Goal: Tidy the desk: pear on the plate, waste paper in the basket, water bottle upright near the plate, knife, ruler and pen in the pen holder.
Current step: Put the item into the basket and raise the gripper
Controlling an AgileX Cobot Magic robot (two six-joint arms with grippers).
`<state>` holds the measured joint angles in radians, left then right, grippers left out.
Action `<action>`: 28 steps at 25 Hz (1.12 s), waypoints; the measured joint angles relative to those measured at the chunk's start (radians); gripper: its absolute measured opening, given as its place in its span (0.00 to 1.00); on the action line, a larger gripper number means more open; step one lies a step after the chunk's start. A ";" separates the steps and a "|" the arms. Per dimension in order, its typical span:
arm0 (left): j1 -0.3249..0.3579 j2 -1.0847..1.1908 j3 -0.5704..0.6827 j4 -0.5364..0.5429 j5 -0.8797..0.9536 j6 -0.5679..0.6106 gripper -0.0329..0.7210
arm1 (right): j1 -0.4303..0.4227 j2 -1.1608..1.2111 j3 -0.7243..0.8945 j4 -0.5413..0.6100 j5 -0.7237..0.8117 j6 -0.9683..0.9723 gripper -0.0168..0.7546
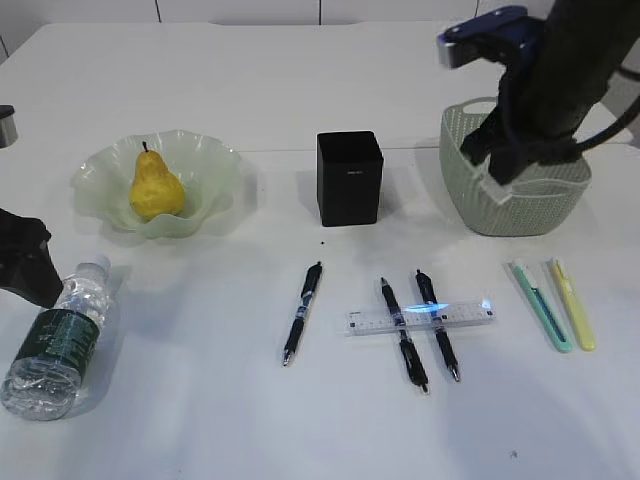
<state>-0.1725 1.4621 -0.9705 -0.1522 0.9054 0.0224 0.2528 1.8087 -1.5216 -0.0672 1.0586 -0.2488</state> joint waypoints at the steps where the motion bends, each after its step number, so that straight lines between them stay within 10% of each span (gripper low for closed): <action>1: 0.000 0.000 0.000 0.000 0.000 0.000 0.76 | -0.019 0.000 -0.020 -0.002 -0.003 0.013 0.01; 10: 0.000 0.000 0.000 0.000 -0.006 0.000 0.76 | -0.175 0.000 -0.101 -0.012 -0.136 0.111 0.01; 28: 0.000 0.000 0.000 -0.002 -0.031 0.000 0.76 | -0.177 0.285 -0.159 -0.054 -0.336 0.335 0.08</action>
<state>-0.1725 1.4621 -0.9705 -0.1545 0.8748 0.0224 0.0755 2.0935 -1.6809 -0.1214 0.7227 0.0864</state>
